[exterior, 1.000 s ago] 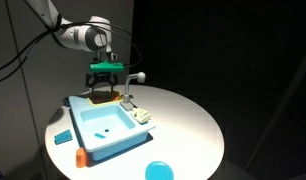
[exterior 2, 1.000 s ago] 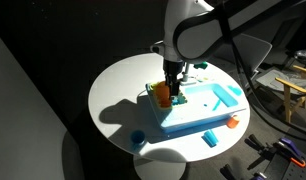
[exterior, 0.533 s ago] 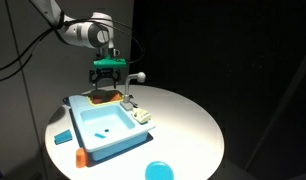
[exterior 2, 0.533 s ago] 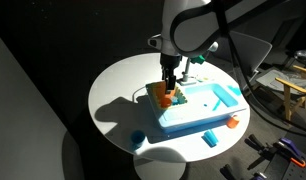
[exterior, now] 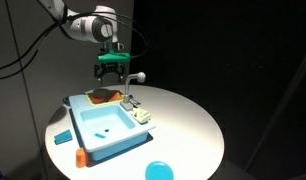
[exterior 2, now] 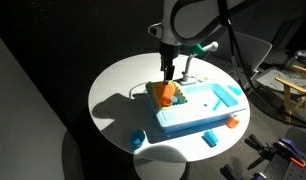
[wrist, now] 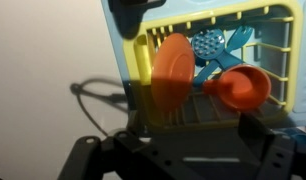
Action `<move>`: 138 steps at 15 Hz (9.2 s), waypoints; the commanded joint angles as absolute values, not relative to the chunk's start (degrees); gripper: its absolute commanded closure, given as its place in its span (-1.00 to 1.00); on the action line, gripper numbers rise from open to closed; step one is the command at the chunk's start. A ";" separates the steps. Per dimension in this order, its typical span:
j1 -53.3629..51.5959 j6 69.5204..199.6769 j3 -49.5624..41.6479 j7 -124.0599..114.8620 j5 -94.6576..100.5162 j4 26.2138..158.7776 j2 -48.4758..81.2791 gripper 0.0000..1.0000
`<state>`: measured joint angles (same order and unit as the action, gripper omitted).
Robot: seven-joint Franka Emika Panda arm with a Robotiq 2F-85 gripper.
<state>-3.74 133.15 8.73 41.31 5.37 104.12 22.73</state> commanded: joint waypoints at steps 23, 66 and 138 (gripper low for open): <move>0.15 127.00 9.21 47.03 1.00 100.03 27.39 -1.00; -1.88 118.81 11.30 47.13 -2.15 99.06 26.36 0.97; -1.51 123.11 8.91 -8.69 30.33 140.30 -15.81 0.97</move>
<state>-2.60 122.19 9.42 -5.57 27.13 139.55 -16.02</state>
